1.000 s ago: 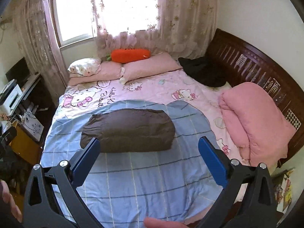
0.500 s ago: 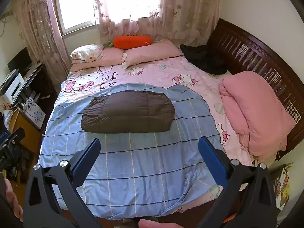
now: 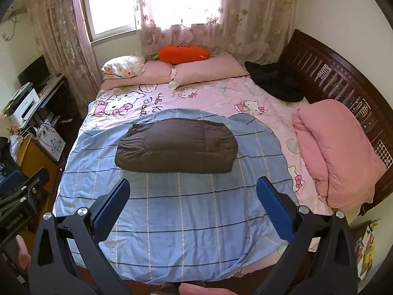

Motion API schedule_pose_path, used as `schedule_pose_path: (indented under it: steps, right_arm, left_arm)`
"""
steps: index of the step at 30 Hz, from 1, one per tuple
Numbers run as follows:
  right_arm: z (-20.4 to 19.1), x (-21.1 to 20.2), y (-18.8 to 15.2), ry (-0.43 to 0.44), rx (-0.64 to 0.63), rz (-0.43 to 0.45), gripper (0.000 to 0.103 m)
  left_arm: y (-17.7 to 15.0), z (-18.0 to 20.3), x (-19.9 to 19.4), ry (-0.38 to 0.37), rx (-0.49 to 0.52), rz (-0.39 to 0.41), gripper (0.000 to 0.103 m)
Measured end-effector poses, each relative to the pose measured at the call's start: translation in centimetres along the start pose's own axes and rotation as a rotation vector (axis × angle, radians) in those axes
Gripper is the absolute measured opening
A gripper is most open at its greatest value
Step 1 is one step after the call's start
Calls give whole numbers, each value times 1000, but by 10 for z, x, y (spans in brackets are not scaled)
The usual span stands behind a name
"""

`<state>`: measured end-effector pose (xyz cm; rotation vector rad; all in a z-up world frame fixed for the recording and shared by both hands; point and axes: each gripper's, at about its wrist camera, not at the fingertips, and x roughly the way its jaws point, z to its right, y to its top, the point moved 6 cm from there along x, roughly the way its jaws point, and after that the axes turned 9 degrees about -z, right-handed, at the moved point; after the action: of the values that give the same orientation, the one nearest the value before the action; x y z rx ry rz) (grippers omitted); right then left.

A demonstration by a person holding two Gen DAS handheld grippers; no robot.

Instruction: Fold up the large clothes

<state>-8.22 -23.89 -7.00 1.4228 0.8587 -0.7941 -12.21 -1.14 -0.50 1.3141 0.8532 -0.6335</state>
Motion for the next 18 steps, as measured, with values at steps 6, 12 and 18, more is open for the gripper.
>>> schedule_pose_path:
  steps: [6,12,18]
  right_arm:
    - [-4,0,1,5,0,5,102]
    - [-7,-1,0,4,-3,3,102]
    - [-8,1,0,9,-12,-4,102]
  left_arm:
    - [2,-5,1,-14,1,-6,101]
    - [2,-3,-1,-13,10,8,101]
    - [2,-1,-2,-39,27,7,101]
